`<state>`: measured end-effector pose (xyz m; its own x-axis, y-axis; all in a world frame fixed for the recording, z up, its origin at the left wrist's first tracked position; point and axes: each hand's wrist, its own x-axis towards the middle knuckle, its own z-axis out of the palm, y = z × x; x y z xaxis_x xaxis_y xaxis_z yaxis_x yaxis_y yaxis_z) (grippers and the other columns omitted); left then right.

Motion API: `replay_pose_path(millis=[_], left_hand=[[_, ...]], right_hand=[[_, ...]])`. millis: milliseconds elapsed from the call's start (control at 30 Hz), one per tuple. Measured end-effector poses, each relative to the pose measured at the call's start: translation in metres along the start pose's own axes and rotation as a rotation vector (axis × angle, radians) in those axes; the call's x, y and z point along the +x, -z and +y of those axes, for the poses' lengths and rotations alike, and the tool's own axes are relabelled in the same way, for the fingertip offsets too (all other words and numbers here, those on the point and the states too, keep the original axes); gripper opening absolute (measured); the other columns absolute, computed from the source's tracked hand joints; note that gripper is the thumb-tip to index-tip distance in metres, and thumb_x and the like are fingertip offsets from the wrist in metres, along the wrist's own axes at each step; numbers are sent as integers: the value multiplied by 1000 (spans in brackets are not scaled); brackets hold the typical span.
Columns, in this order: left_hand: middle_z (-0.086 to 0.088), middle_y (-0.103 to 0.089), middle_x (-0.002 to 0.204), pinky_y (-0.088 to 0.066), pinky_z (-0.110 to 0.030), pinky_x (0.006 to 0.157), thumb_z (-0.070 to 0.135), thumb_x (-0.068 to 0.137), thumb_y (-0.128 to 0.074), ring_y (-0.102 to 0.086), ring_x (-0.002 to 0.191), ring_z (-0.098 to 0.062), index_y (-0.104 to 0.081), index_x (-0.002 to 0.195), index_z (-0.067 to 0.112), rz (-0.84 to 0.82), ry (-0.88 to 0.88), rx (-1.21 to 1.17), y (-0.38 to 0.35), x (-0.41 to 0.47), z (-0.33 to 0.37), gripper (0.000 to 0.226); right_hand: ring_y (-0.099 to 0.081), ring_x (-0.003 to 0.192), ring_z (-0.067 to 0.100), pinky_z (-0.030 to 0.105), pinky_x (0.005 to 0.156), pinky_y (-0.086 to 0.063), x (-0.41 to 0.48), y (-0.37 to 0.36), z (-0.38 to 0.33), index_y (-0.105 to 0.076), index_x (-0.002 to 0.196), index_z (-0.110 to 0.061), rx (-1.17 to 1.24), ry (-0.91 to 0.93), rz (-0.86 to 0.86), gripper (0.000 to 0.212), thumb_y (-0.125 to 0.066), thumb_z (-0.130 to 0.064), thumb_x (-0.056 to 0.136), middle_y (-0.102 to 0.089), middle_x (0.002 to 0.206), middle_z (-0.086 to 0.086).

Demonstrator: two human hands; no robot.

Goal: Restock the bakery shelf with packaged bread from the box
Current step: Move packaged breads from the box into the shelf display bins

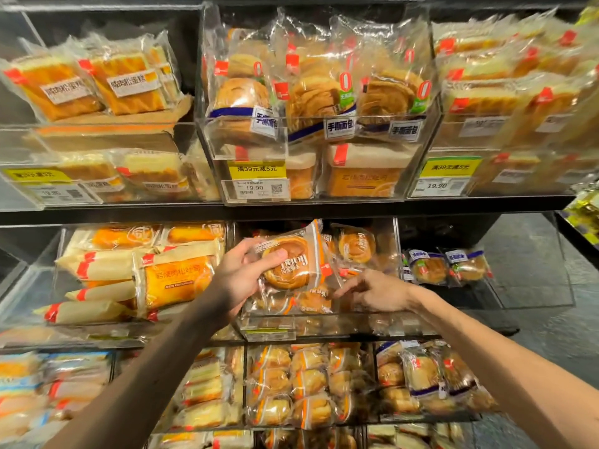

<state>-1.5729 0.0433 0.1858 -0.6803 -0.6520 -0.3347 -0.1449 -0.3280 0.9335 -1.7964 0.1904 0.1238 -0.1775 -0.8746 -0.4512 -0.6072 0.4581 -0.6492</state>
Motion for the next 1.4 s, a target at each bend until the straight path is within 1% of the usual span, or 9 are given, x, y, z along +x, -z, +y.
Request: replay_pose_path(millis=[100, 200, 333, 533, 700, 867, 1167, 1300, 1400], left_hand=[[-6, -72, 106, -58, -27, 63, 24, 84, -74, -74, 86, -15, -59, 118, 20, -7, -33, 130, -15, 5, 2, 37], [-6, -68, 110, -62, -37, 68, 25, 85, -75, -74, 88, -17, -58, 118, 18, -34, -64, 226, -38, 17, 2, 37], [-12, -65, 111, -62, -44, 72, 28, 84, -78, -73, 86, -17, -40, 125, 20, -88, -40, 261, -75, 38, -11, 57], [-2, -63, 77, -59, -40, 62, 28, 95, -64, -61, 62, -18, -45, 99, 26, -201, -127, 697, -97, 63, -44, 20], [9, -51, 74, -41, -27, 67, 28, 101, -51, -51, 68, -10, -50, 108, 24, -242, -317, 1080, -102, 74, -50, 8], [-10, -63, 121, -45, -37, 88, 11, 97, -52, -58, 112, -31, -52, 135, 19, -236, -383, 1324, -103, 83, -62, 38], [-13, -64, 103, -45, -37, 71, 15, 100, -51, -61, 91, -30, -48, 121, 12, -241, -394, 1570, -107, 86, -76, 21], [-4, -57, 94, -38, -29, 63, 23, 99, -52, -51, 79, -18, -54, 99, 16, -393, -236, 1448, -102, 93, -72, 7], [-1, -52, 104, -37, -31, 69, 25, 88, -69, -47, 87, -18, -46, 97, 22, -474, -120, 1437, -96, 93, -69, 25]], right_hand=[[-62, 113, 18, 40, 100, -50, -23, 16, -12, -64, 115, -24, 33, 62, 378, 30, -55, -4, 95, -63, 121, -4], [-59, 112, 17, 40, 99, -50, -50, 33, -34, -54, 130, -18, -99, 207, 600, 43, -69, -23, 90, -58, 127, 1], [-43, 132, 25, 44, 106, -44, -54, 24, -32, -39, 143, -20, -490, 166, 479, 88, -80, -52, 72, -42, 146, 7], [-52, 119, 32, 39, 98, -45, -46, -4, -17, -34, 139, -13, -844, -35, 491, 77, -72, -47, 82, -53, 132, 13], [-57, 119, 31, 37, 97, -46, -34, -8, -29, -44, 135, -10, -767, -193, 426, 57, -70, -31, 89, -59, 127, 14], [-60, 112, 30, 36, 93, -50, -15, -18, -38, -51, 135, -7, -753, -331, 422, 42, -59, -11, 94, -42, 135, 17], [-62, 93, 23, 33, 84, -53, -9, -12, -27, -62, 110, -9, -211, -502, 193, 28, -66, -25, 88, -64, 101, 6], [-60, 109, 29, 34, 92, -48, -9, -25, -18, -60, 123, -8, -267, -477, 260, 30, -53, -14, 94, -63, 120, 12], [-62, 110, 32, 36, 91, -51, -8, -31, -16, -58, 122, -4, -266, -491, 373, 32, -60, -15, 92, -60, 122, 16]])
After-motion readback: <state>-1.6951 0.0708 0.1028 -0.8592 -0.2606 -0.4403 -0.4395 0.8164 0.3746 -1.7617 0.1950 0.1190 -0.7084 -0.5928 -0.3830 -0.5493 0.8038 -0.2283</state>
